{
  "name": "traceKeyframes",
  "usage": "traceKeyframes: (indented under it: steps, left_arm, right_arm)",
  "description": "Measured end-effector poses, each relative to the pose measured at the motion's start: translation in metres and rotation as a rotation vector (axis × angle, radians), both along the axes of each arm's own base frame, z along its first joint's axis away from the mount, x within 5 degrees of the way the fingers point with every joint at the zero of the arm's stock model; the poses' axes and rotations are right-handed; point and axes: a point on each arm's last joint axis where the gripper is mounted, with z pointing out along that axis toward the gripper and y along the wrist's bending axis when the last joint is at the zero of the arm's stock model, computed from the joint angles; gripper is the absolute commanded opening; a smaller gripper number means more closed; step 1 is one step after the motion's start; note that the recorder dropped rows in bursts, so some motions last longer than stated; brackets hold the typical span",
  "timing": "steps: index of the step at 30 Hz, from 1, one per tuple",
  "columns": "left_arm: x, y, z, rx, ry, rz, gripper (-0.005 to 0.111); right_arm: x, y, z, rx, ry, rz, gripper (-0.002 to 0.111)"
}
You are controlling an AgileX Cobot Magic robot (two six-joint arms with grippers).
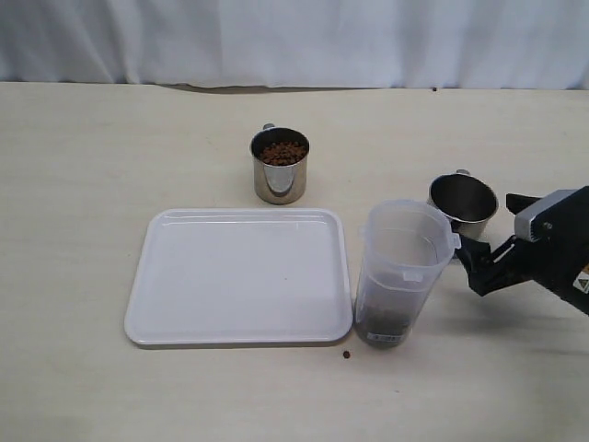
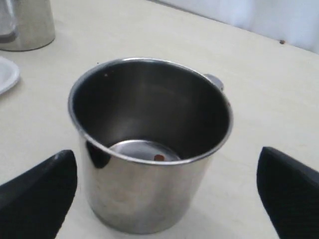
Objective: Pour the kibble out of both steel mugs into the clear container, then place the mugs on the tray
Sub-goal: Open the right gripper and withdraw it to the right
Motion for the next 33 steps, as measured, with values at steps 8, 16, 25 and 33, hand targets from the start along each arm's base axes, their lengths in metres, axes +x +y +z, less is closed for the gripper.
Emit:
traceKeyframes:
  steps: [8, 16, 25, 33]
  left_arm:
    - [0.000, 0.000, 0.000, 0.000, 0.000, 0.000, 0.000]
    - [0.000, 0.000, 0.000, 0.000, 0.000, 0.000, 0.000]
    - [0.000, 0.000, 0.000, 0.000, 0.000, 0.000, 0.000]
    - [0.000, 0.000, 0.000, 0.000, 0.000, 0.000, 0.000]
  right_arm:
    - [-0.024, -0.002, 0.001, -0.090, 0.007, -0.016, 0.105]
    - [-0.049, -0.004, 0.004, -0.187, 0.016, -0.036, 0.105]
    - [-0.074, -0.005, 0.017, -0.199, 0.019, -0.068, 0.066]
    - [-0.082, -0.006, 0.048, -0.101, -0.081, -0.166, 0.005]
